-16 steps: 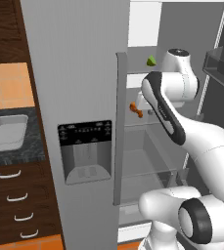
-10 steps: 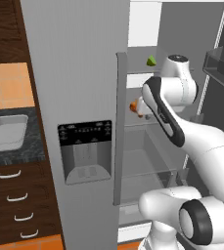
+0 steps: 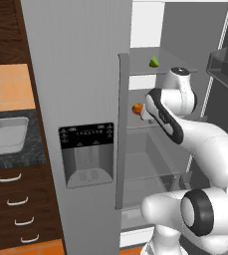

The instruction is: Place one lemon wedge and one chicken drumstick in each tupperware on the nearby counter, to pack two identical lunches.

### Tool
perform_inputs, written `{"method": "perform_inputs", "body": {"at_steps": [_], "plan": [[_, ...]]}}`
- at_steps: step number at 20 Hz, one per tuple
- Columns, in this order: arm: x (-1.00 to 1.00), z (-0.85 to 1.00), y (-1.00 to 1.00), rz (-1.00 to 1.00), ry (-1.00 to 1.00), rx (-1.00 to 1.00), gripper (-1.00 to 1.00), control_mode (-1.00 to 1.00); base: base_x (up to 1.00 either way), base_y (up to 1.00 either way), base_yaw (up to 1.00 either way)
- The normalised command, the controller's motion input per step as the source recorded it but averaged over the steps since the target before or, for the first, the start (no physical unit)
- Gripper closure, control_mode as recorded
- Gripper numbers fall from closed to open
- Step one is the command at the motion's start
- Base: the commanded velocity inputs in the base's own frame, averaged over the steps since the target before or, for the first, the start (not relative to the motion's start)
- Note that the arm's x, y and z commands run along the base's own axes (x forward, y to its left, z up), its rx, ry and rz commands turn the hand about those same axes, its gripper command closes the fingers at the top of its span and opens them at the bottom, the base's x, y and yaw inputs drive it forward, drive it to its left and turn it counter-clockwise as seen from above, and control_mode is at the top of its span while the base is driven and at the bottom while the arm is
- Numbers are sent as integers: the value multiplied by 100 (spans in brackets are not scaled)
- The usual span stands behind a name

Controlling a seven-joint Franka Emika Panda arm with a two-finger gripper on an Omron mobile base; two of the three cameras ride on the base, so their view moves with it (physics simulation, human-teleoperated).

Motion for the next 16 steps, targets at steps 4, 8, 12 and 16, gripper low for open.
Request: {"method": "perform_inputs", "body": {"at_steps": [4, 8, 12, 16], "plan": [[62, -18, 0, 0, 0, 0, -100, -100, 0, 0, 0], [36, -18, -17, 1, 0, 0, -100, -100, 0, 0, 0], [25, -26, -9, 0, 4, 0, -100, -100, 0, 0, 0], [31, -37, -5, 0, 1, 0, -100, -100, 0, 0, 0]]}}
